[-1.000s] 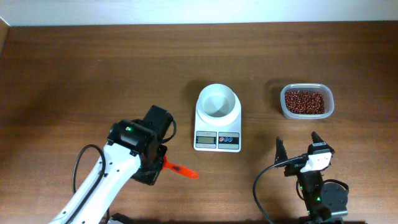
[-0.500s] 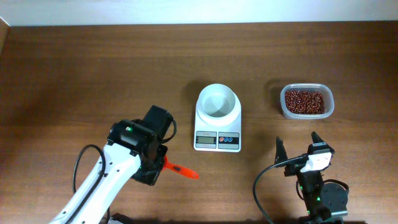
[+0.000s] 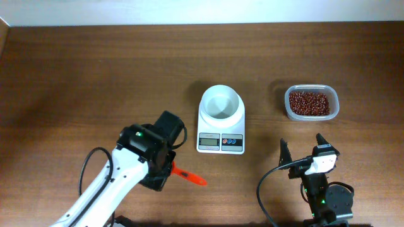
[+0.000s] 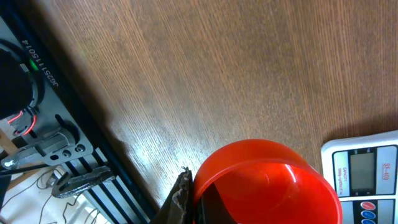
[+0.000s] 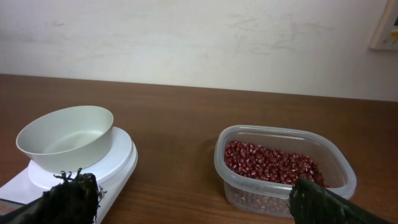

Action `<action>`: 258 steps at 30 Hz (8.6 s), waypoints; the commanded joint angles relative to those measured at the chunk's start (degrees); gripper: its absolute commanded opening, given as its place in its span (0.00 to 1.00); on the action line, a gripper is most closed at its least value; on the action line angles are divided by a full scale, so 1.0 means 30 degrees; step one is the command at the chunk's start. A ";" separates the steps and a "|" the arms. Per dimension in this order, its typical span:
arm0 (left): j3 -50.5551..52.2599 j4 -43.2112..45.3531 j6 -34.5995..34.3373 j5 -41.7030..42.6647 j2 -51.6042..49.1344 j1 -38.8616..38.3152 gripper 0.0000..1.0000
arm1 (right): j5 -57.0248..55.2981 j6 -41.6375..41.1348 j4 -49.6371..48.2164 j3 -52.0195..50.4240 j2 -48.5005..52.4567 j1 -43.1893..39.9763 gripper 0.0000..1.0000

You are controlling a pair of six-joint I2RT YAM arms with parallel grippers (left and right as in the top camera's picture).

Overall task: Scoop and weigh 50g on scale
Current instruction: 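Lift the orange scoop with the left gripper and hold it near the scale, then move the scoop toward center and reach the right gripper to its handle, then grasp the scoop handle with the right gripper and release the left gripper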

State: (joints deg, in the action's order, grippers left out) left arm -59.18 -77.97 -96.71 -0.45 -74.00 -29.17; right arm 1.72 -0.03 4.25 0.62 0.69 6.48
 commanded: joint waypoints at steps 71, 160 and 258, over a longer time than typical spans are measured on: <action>-0.2849 0.0204 0.0918 -0.2645 -0.0423 -0.0401 0.00 | 0.0197 -0.0131 0.0080 -0.0102 -0.0138 0.0117 0.99; -0.3694 0.1880 -0.1836 -0.2907 -0.1712 -0.0066 0.00 | 1.4549 -2.4961 -0.4284 -0.0102 0.2688 0.1115 0.97; -0.3679 0.2834 0.0197 -0.1282 -0.3104 -0.4320 0.00 | 0.4284 -2.4283 -2.0218 0.2033 2.1471 1.3602 0.15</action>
State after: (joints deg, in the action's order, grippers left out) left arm -69.78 -69.38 -96.84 -3.20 -83.26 -41.74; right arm 12.95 -73.30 -55.75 5.48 65.01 46.89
